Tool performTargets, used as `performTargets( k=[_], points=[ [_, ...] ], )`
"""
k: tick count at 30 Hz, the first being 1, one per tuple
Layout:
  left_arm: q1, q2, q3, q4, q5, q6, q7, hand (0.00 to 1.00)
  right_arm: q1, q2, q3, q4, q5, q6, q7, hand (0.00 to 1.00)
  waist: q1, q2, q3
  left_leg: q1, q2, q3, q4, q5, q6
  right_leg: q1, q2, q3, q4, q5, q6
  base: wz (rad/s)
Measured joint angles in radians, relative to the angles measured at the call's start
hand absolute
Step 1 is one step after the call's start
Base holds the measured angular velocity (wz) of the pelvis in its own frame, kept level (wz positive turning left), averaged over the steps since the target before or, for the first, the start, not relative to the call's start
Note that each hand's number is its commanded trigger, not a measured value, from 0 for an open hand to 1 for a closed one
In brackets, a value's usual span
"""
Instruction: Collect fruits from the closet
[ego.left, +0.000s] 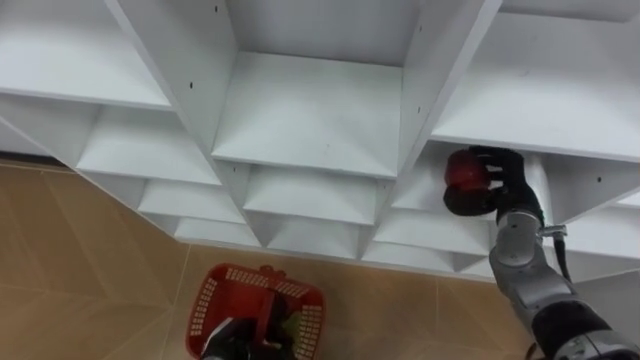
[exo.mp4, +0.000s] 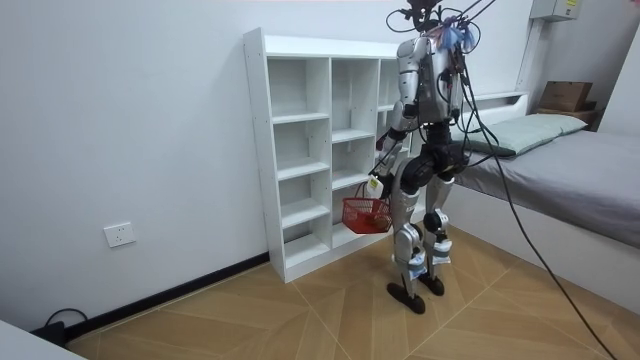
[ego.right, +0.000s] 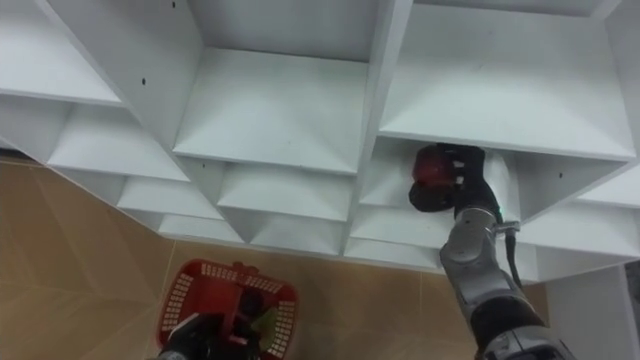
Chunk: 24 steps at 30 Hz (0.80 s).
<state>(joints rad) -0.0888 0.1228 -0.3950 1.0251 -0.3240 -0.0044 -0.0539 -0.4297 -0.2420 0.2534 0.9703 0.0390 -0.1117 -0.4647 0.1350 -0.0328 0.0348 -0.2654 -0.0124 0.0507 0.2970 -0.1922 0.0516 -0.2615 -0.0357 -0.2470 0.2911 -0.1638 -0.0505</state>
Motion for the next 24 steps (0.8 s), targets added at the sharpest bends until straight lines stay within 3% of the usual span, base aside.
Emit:
performTargets(
  k=[24],
  points=[
    [-0.005,-0.006,0.001,0.016,-0.078,0.000,0.000,1.00,0.011,0.015,0.001,-0.014,0.074,0.002,0.021,1.00,-0.029,0.000,-0.0007,0.014,-0.002,-0.010,0.005,0.000,0.000,0.026,0.001,-0.007,-0.014,0.000,0.000,0.01]
  ],
)
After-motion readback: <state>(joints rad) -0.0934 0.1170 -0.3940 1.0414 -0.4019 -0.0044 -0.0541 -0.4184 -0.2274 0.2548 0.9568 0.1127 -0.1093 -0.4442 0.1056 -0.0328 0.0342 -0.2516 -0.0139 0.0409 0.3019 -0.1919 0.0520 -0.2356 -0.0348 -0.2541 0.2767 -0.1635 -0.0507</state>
